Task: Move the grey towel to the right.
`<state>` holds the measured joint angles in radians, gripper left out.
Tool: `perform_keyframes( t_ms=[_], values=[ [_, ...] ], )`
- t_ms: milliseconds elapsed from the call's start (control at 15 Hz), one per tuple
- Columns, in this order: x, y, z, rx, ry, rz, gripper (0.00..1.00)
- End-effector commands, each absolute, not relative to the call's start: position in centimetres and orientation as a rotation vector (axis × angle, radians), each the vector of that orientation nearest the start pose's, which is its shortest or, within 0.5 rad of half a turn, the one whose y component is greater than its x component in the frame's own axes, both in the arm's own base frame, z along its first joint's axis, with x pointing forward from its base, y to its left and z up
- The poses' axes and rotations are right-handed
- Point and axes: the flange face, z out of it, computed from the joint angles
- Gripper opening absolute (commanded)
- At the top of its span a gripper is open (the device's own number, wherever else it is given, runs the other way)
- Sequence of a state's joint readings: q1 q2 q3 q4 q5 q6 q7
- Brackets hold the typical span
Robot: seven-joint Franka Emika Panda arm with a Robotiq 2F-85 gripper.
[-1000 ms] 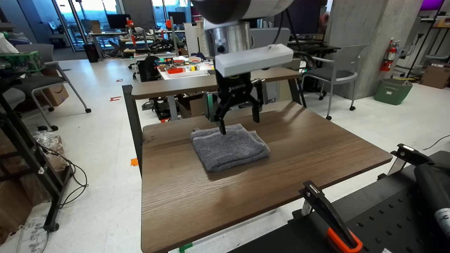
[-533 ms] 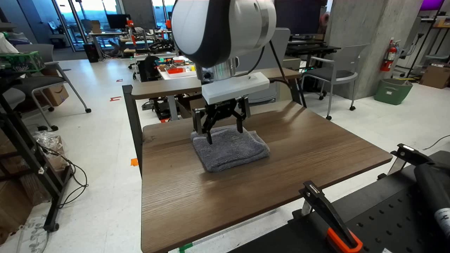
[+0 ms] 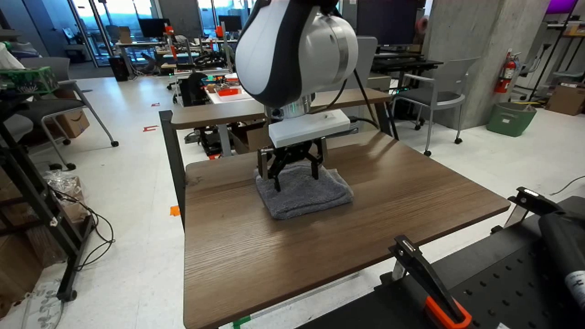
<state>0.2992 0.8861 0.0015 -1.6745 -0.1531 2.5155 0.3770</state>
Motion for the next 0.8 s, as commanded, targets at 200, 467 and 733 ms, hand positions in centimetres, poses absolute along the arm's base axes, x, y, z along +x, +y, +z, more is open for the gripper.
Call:
perform_keyframes(
  t_ms=[200,467,733],
  values=[
    [64.7,11.3,7.4,-3.191,0.234,0.034,1.00],
    [65.0,3.5,7.6,-3.108,0.546,0.063,1.00],
    [64.9,-3.4,7.5,-3.016,0.795,0.063,1.00]
  ],
)
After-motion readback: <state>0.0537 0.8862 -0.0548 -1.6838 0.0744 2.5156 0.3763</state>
